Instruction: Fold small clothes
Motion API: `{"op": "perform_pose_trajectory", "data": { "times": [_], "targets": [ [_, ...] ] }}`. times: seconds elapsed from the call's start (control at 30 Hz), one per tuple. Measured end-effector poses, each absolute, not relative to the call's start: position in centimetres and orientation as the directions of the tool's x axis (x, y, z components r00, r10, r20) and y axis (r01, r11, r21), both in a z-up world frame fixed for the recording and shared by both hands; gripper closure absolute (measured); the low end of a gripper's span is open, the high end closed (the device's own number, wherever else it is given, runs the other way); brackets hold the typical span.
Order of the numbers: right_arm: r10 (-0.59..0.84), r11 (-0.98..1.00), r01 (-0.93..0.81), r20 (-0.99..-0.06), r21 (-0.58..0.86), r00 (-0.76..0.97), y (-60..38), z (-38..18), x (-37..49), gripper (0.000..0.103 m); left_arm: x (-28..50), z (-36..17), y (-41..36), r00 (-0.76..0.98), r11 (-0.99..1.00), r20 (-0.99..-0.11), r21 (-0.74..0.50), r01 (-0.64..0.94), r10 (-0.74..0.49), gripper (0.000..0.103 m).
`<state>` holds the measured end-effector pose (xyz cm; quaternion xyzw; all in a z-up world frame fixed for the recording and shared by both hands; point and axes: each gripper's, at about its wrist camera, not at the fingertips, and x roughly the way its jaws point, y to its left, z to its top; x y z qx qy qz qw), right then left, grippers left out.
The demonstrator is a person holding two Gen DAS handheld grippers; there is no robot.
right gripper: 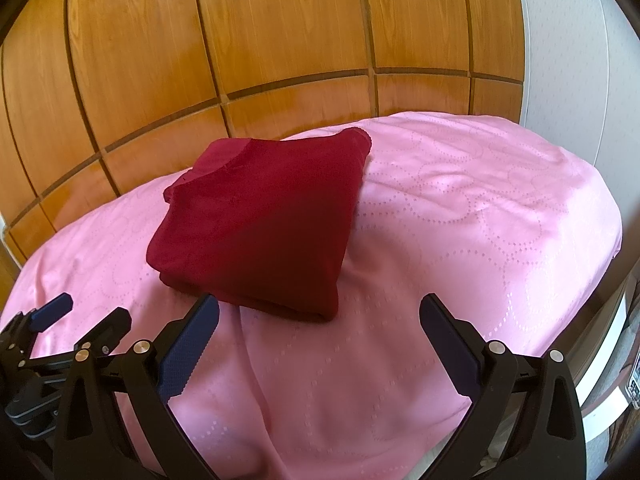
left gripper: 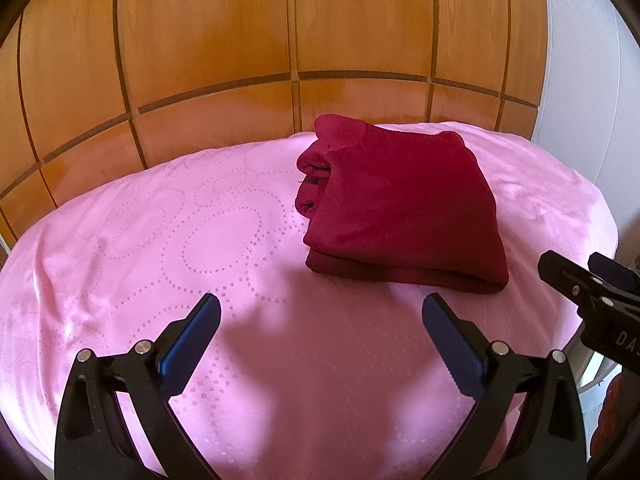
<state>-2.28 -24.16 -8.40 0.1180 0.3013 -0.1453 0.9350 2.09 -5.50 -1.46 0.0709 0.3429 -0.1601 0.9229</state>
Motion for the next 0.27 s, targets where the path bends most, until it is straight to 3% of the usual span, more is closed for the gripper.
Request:
{"op": "perform_pose_trajectory", "data": {
  "times": [0.27],
  "targets": [
    [-0.195,0.930,0.343,-0.617,0.130,0.763,-24.4,-9.2,-1.8,0.004,3.4,-2.2,-4.9,0.674,0.939,-0.692,-0.018,0.343,-0.260,0.002]
  ]
}}
